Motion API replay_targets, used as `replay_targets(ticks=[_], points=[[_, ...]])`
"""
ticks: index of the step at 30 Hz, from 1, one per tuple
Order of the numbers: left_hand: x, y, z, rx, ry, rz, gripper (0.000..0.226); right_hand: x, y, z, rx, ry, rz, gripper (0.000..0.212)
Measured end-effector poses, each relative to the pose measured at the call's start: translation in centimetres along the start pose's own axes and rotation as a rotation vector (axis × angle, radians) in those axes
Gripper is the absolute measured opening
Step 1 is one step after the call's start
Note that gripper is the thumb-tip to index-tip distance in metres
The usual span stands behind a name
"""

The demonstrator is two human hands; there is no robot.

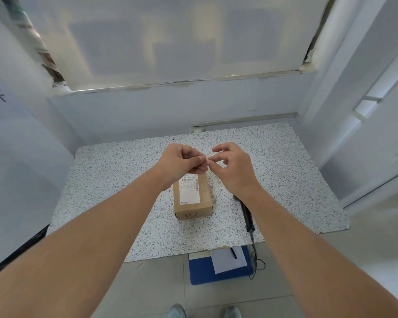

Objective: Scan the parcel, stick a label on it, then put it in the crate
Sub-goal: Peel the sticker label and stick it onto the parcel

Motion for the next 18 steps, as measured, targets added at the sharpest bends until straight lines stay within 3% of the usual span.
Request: replay_targets(ticks=[18], points=[[0.88, 0.81, 0.34, 0.199, -0.024, 0.056, 0.012, 0.78, 0.22, -0.54, -0.167, -0.05, -0.058, 0.011]])
Point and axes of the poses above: each hand's wrist, its own x-axis towards the middle knuckle, its own z-axis out of the palm, y = z × x, the point moved 1 cm from there along x, towards the middle knuckle, and after that the axes turned 3 degrees about -x, right-handed, at the moved point
